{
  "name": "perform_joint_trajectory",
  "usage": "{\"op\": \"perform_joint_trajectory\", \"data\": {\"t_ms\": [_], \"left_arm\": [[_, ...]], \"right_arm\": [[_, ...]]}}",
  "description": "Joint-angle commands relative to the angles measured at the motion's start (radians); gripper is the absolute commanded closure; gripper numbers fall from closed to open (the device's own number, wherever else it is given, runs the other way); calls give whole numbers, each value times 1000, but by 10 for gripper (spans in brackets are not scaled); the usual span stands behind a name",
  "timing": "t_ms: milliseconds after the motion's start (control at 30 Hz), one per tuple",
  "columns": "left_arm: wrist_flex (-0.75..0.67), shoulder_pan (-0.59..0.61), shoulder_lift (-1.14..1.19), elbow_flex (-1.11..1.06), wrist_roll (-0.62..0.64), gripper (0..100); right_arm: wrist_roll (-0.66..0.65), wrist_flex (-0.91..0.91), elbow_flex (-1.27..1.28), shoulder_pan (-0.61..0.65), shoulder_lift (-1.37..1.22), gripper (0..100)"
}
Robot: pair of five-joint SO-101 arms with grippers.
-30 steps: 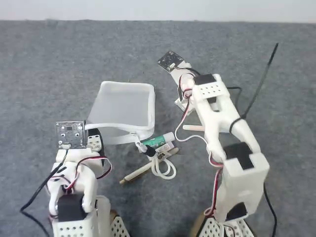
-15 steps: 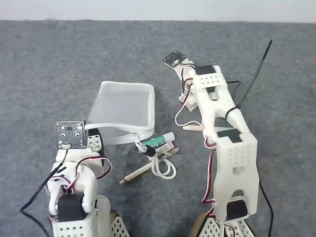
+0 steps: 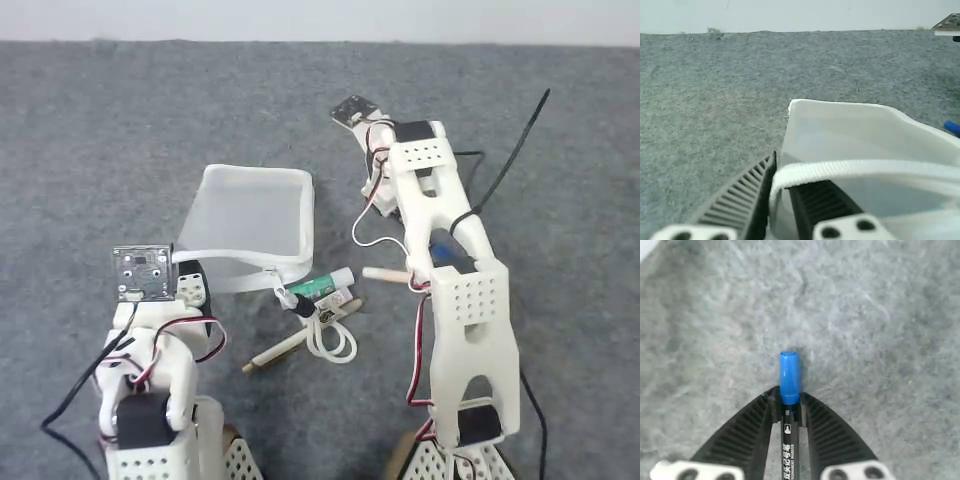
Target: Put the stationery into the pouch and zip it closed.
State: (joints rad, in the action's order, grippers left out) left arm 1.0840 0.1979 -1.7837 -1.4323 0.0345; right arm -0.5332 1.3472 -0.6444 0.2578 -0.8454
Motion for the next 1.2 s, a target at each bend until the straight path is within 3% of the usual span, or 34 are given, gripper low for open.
{"op": "perform_joint_trajectory", "data": {"t_ms": [0, 233, 767, 900, 1167], "left_arm": [[-5, 5, -2, 58, 8, 989], [-5, 5, -2, 58, 9, 989], [-18, 5, 21, 159, 8, 990], [3, 5, 190, 266, 6, 991], [137, 2, 635, 685, 12, 991]], "right_arm": [[52, 28, -87, -16, 18, 992], [81, 53, -118, -25, 41, 992], [241, 308, -114, -25, 429, 992], [245, 338, -114, -18, 515, 992], [295, 378, -114, -18, 671, 992]]}}
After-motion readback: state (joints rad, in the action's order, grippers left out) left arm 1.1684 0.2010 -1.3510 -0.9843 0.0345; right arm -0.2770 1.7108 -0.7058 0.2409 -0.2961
